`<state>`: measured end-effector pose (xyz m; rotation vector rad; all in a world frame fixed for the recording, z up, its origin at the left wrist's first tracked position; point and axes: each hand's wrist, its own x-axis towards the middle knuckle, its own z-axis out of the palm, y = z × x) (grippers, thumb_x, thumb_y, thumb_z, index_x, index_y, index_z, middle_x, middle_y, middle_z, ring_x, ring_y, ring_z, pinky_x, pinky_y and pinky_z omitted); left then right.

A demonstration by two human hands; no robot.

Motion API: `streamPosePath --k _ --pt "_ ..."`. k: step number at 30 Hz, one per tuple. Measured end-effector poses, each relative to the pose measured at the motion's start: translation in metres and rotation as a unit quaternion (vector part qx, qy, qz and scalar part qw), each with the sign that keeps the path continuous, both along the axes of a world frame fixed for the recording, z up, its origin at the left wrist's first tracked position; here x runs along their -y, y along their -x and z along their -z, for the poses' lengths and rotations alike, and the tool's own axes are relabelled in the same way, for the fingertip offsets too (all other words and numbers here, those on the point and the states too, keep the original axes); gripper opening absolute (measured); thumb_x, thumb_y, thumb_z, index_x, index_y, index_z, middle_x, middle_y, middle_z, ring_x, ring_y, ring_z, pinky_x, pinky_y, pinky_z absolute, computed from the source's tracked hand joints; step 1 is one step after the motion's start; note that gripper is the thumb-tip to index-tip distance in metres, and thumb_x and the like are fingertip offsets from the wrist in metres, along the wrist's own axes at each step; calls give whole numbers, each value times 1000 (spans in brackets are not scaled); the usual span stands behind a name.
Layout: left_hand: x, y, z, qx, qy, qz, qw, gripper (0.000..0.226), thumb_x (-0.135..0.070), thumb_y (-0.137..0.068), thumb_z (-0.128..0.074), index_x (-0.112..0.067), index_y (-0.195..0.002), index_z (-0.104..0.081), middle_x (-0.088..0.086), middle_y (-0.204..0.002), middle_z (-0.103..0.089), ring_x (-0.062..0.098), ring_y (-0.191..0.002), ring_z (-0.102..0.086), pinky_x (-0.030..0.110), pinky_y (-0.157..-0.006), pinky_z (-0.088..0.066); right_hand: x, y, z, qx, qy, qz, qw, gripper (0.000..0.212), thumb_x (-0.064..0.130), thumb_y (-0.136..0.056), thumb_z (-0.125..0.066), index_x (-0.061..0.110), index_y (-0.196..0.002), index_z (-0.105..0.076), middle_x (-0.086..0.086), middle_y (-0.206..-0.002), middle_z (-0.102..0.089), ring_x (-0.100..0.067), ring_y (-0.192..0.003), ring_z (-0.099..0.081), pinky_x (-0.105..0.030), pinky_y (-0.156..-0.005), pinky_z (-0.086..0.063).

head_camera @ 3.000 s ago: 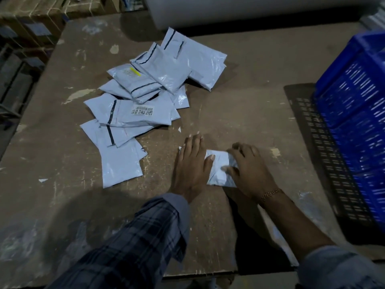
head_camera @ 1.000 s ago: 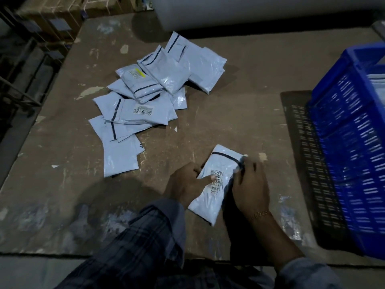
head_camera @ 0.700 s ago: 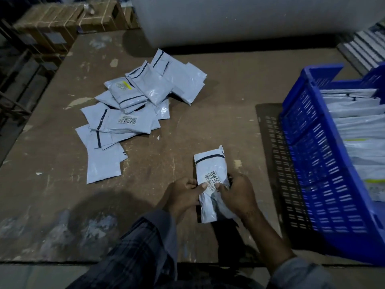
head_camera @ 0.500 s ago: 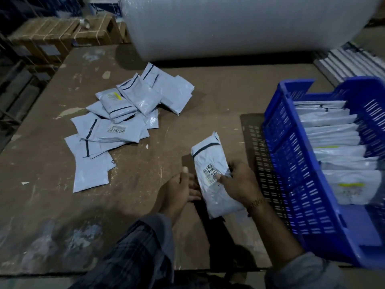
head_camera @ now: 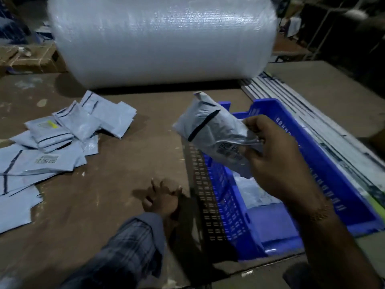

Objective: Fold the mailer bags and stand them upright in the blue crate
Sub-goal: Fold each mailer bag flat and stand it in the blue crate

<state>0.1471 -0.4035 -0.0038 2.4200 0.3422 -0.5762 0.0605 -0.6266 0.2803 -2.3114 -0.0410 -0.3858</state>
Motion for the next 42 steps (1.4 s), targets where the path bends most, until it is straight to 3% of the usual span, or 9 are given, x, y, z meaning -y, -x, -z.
streamPosePath --k 4,8,11,15,20,26,35,38,42 --pt "21 15 6 -18 -75 53 996 87 -70 -104 -32 -30 -166 13 3 -171 32 34 -158 27 59 -124 13 71 11 2 -17 96 66 993 48 -9 -83 -70 21 -119 -62 17 -103 -61 5 -80 -51 -3 -67 -34" --pt "25 22 -29 -87 22 84 992 83 -56 -110 -36 -21 -166 15 9 -176 -9 34 -157 -22 39 -123 -21 142 10 26 -90 190 117 971 49 -10 -73 -69 15 -115 -70 -11 -105 -74 -32 -90 -64 -26 -72 -39" --pt "25 25 -39 -102 23 93 990 85 -53 -111 -37 -17 -165 18 14 -175 -12 34 -158 -21 34 -117 -22 170 1 52 -205 240 68 947 38 7 -73 -81 25 -104 -70 -7 -102 -75 -33 -94 -69 -35 -76 -52" --pt "22 24 -33 -104 25 102 989 92 -57 -109 -42 -20 -162 23 -2 -170 -10 33 -158 -19 34 -120 -20 165 -22 105 -309 295 -65 902 41 24 -68 -93 26 -104 -73 2 -104 -74 -21 -99 -69 -28 -82 -51" --pt "5 12 -6 -100 1 115 988 114 -90 -85 -43 -43 -142 44 3 -168 32 34 -161 14 54 -129 -4 158 -42 162 -294 383 -137 865 37 8 -83 -71 26 -114 -70 -1 -116 -70 -25 -106 -67 -29 -75 -48" --pt "21 18 -18 -94 -26 108 989 93 -57 -109 -43 -19 -164 20 14 -174 18 37 -161 5 44 -126 -8 168 -53 178 -215 419 -115 875 30 17 -85 -70 22 -113 -62 -3 -116 -63 -28 -106 -63 -38 -77 -51" --pt "8 6 4 -94 -47 128 986 108 -79 -97 -44 -36 -153 38 -1 -159 46 37 -156 29 60 -126 6 161 -57 184 -161 488 -109 851 43 11 -79 -73 20 -120 -62 -5 -115 -64 -28 -107 -58 -38 -81 -46" --pt "1 -1 16 -120 -44 125 984 120 -101 -77 -34 -41 -156 34 2 -163 42 38 -157 27 64 -125 8 160 -55 186 -154 515 -95 838 50 15 -69 -81 19 -114 -60 -6 -109 -62 -28 -100 -58 -39 -79 -46" --pt "6 4 8 -91 -61 130 985 109 -88 -90 -37 -41 -154 38 5 -159 51 38 -149 42 65 -121 14 158 -53 185 -166 515 -87 837 60 28 -59 -91 17 -109 -60 -8 -103 -62 -29 -92 -59 -40 -75 -47"
